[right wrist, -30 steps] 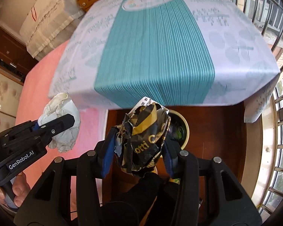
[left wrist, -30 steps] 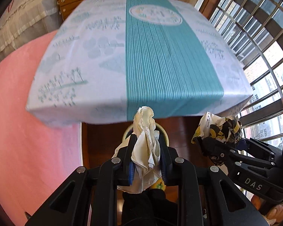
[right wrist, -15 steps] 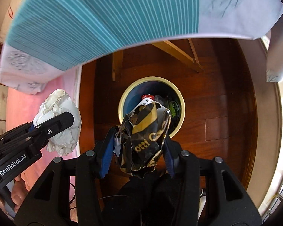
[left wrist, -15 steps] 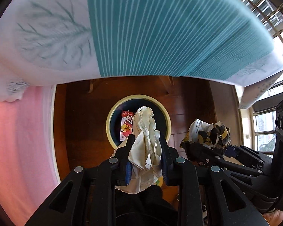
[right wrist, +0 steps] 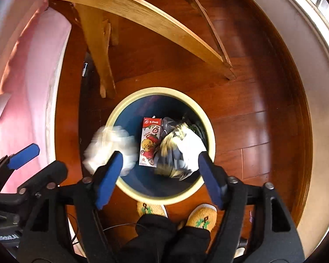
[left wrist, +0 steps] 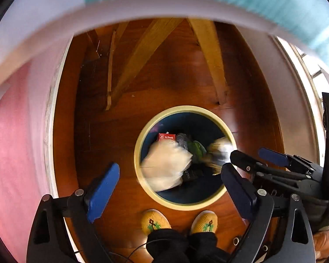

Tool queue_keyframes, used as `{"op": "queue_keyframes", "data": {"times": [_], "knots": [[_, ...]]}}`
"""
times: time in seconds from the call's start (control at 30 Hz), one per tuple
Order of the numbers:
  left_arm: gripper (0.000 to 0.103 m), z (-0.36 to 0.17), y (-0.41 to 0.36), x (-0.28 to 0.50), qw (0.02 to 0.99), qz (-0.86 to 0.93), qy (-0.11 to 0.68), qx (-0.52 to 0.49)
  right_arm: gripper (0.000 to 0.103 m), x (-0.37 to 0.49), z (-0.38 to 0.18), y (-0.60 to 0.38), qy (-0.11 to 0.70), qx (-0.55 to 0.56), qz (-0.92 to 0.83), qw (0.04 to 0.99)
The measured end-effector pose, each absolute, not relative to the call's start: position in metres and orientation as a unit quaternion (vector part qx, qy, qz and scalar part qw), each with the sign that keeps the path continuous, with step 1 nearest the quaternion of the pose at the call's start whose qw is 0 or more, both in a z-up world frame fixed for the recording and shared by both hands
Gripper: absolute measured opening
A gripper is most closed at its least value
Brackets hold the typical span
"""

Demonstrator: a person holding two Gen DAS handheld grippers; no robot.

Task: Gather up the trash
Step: 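Open the right tool to drop the wrapper while the left tool releases the tissue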

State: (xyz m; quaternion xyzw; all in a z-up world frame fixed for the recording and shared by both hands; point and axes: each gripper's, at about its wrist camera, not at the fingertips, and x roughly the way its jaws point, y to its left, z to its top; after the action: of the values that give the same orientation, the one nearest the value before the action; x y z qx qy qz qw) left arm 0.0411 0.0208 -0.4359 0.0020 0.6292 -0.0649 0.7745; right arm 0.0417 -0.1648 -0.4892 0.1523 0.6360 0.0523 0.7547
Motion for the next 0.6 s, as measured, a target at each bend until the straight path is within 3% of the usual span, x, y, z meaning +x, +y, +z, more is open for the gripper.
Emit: {"op": "queue_keyframes", "data": {"times": [0.23,0.6], "knots": [[0.095,-0.446,0.031,0.047,0.776,-0.058,0.627,0.015,0.07,0.043,-0.499,-0.162,0.628,0.148,0.043,0.762],[0.095,-0.406,0.038,0.045,0.792,-0.034,0.609,0.019,0.07,0.038,-0.472,-0.158,0.621,0.141,0.037,0.77]]}}
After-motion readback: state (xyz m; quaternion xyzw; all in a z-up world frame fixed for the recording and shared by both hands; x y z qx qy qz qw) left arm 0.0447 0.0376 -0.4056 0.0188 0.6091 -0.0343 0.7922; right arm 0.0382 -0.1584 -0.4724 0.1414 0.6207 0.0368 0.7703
